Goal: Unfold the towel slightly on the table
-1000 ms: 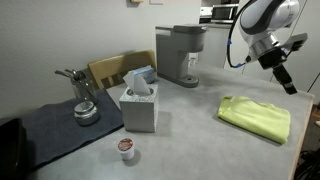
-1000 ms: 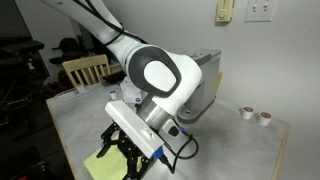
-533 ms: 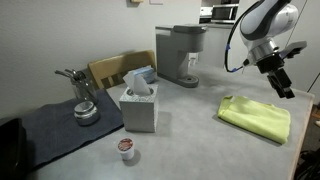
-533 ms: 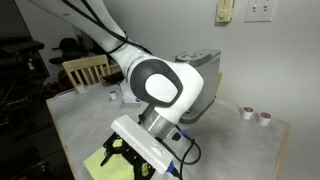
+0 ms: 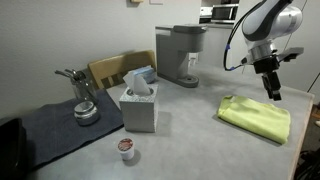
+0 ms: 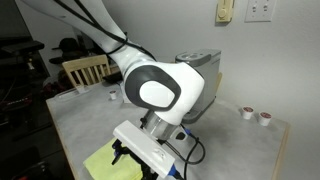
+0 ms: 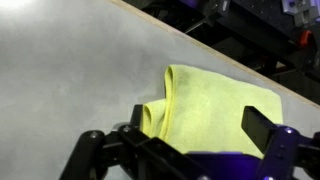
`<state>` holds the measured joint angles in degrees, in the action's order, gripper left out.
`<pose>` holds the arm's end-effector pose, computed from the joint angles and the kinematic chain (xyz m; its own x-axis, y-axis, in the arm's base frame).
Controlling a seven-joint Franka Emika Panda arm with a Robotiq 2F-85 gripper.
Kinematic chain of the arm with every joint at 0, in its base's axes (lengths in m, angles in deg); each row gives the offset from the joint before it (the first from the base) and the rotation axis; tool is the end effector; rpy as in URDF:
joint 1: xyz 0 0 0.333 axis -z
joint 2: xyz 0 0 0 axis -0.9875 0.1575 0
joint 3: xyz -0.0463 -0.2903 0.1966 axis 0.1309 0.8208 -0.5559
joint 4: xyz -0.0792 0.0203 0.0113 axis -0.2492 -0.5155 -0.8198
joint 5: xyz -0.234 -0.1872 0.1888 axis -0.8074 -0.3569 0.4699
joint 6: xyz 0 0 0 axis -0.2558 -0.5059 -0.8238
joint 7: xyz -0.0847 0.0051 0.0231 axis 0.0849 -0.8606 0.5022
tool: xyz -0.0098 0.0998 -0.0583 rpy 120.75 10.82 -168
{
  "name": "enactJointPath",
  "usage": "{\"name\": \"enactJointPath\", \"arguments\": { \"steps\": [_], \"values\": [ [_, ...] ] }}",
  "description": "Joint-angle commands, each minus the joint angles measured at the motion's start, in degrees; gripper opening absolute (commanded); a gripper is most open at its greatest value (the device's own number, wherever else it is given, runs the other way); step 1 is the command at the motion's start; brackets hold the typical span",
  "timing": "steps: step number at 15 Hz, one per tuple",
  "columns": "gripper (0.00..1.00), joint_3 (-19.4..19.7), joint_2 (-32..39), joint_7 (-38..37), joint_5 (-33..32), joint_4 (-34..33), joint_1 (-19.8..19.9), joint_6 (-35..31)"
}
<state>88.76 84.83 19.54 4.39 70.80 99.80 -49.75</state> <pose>0.4435 -0.2212 0.2117 0.8205 0.4002 -0.4082 0.2143 -0.8773 -0.4295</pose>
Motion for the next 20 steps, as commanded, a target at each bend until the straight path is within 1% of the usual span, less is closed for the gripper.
{"name": "enactJointPath", "arguments": {
  "steps": [1,8,12,16,20],
  "values": [
    [1.00,-0.4,-3.6,-1.5,2.5,4.5,1.2,-4.7],
    [1.00,0.1,-5.6,-2.9,3.7,6.7,1.2,-7.3],
    [1.00,-0.6,-5.1,-0.4,6.0,6.7,2.0,-8.5],
    [1.00,-1.0,-4.3,2.3,10.0,6.4,2.7,-9.0],
    [1.00,-1.1,-3.3,4.3,12.2,5.9,2.8,-10.5]
  ]
}}
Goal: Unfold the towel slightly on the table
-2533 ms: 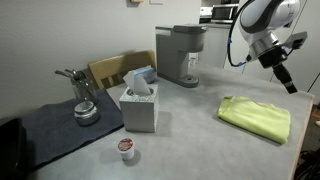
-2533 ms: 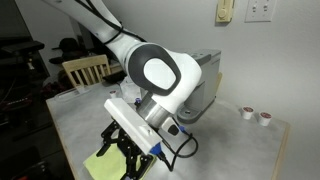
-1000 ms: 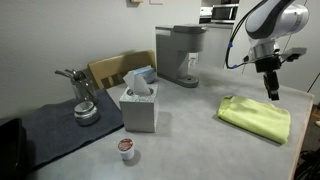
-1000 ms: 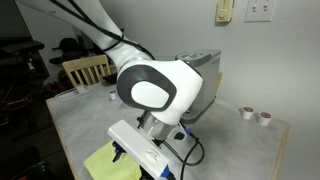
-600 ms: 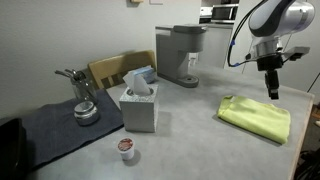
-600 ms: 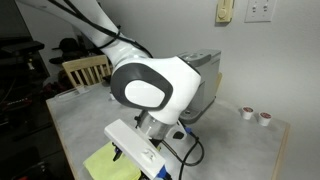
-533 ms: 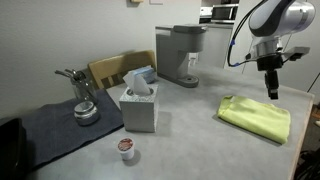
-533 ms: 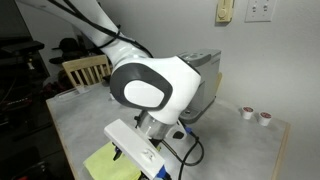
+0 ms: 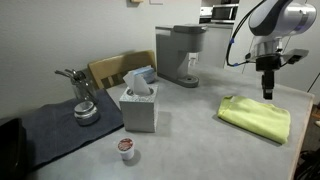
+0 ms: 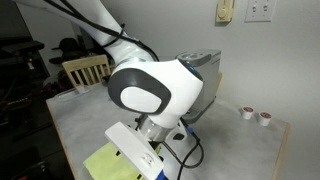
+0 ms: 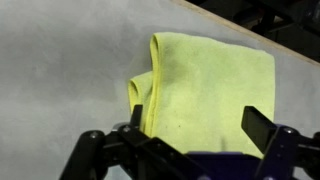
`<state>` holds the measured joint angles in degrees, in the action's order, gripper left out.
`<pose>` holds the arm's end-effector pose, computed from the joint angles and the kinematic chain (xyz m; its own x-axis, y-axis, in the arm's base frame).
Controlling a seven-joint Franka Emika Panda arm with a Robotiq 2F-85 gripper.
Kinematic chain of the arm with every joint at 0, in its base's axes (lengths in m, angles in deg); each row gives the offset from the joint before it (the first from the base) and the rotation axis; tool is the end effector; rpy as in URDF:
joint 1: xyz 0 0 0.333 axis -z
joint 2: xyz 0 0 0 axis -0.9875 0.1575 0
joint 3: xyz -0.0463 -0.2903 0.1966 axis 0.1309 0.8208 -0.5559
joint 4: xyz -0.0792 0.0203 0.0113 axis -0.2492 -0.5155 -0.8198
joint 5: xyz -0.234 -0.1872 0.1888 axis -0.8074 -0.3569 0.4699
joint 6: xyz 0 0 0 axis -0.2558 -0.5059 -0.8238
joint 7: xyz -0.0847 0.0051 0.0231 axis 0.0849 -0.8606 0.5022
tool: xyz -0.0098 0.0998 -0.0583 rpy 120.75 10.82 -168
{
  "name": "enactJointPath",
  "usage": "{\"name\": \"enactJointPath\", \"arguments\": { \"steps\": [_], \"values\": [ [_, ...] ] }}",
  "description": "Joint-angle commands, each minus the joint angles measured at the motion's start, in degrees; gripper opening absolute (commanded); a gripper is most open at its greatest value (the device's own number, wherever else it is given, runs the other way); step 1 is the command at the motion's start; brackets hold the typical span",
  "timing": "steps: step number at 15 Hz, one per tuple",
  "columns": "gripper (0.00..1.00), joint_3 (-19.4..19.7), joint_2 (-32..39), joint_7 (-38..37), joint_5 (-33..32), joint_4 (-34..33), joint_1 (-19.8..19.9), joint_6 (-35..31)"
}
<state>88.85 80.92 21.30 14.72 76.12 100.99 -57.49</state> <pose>0.4355 -0.2195 0.2225 0.9257 0.2736 -0.2612 0.1410 -0.8904 -0.4329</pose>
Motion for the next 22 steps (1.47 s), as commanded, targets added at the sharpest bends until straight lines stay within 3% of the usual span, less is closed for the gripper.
{"name": "enactJointPath", "arguments": {
  "steps": [1,15,22],
  "values": [
    [1.00,-1.2,0.9,2.9,2.1,0.4,1.7,-3.1],
    [1.00,-2.1,5.5,3.1,3.8,-2.4,3.3,-2.8],
    [1.00,-2.6,4.4,3.5,5.1,-2.7,4.1,-2.4]
  ]
}}
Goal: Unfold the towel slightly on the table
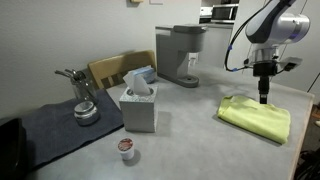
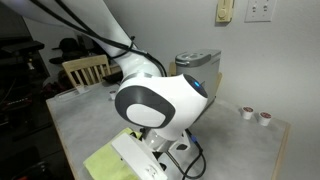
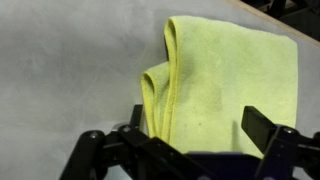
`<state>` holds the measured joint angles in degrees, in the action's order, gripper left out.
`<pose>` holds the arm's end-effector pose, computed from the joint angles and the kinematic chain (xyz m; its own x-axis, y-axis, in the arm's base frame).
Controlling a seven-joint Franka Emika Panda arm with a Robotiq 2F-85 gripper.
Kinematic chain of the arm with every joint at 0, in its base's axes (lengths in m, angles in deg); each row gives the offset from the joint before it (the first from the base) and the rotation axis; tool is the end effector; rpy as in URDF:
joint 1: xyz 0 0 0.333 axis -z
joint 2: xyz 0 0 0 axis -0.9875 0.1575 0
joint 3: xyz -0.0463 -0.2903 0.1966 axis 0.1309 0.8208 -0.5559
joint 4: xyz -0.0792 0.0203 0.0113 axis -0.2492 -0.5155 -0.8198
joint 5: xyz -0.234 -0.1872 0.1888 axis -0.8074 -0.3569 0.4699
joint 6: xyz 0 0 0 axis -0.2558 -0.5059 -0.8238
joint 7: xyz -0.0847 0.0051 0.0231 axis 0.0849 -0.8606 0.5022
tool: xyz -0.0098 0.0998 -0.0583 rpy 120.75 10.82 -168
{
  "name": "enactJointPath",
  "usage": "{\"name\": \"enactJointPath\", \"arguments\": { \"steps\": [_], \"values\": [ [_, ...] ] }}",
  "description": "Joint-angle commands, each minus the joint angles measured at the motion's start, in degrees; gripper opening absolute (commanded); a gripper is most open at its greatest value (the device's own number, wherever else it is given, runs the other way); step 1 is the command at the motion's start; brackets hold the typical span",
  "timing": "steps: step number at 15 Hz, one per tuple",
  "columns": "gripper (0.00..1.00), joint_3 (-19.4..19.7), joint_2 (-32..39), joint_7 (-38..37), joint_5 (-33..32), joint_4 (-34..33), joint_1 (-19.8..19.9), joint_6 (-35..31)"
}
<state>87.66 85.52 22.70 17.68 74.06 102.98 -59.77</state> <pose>0.4422 -0.2299 0.1928 0.9396 0.2416 -0.2424 0.1108 -0.8849 -0.4524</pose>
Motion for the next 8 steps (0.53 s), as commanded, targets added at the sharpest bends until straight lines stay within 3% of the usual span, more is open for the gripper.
{"name": "enactJointPath", "arguments": {
  "steps": [1,8],
  "values": [
    [1.00,-1.5,-0.6,2.3,2.7,-0.5,2.2,0.0],
    [1.00,-1.8,-1.3,3.0,4.0,0.6,2.2,0.7]
  ]
}}
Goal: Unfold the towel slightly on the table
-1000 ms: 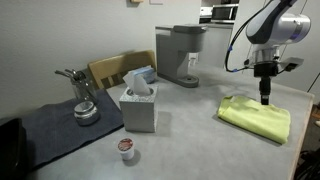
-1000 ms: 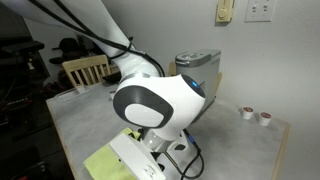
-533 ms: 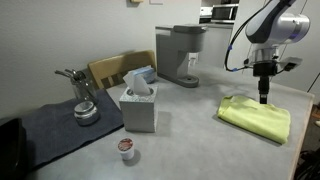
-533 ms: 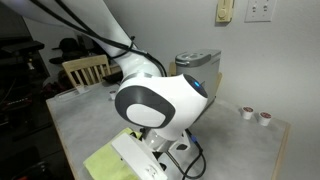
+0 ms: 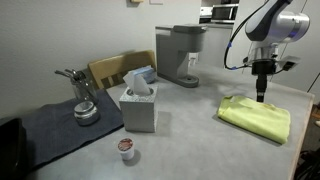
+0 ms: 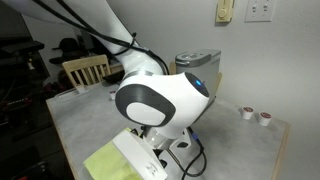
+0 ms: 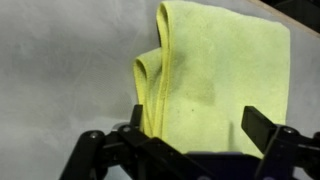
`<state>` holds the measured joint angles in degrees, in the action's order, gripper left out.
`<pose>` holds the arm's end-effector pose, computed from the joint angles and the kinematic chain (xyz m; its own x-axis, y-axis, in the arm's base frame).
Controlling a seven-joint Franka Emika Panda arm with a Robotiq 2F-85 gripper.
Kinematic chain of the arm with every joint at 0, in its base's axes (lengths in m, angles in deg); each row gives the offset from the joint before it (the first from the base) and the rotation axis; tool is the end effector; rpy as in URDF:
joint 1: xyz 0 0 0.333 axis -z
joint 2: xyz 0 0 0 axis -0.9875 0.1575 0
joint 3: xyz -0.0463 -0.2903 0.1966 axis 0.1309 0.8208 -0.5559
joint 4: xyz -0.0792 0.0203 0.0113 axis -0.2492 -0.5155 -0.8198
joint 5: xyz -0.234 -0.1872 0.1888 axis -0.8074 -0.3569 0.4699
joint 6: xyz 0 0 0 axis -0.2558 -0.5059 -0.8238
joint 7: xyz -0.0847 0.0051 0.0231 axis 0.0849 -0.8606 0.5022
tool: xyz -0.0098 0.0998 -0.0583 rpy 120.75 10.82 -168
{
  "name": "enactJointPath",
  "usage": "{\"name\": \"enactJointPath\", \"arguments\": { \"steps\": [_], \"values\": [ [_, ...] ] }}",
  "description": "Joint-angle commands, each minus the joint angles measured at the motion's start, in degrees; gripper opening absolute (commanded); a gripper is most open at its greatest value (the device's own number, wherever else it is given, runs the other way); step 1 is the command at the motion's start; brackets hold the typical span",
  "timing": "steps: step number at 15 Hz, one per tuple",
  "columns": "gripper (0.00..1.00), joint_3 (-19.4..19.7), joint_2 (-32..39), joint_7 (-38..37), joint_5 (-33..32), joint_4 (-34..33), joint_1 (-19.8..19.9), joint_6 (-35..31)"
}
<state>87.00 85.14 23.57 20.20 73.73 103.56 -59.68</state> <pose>0.4469 -0.2288 0.1976 0.9523 0.2230 -0.2083 0.1026 -0.8770 -0.4695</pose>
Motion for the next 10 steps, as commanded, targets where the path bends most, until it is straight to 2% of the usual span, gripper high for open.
{"name": "enactJointPath", "arguments": {
  "steps": [1,10],
  "values": [
    [1.00,-1.2,-0.8,2.1,1.5,0.9,1.5,0.8],
    [1.00,-2.2,-0.3,2.9,1.3,0.4,1.2,2.1]
  ]
}}
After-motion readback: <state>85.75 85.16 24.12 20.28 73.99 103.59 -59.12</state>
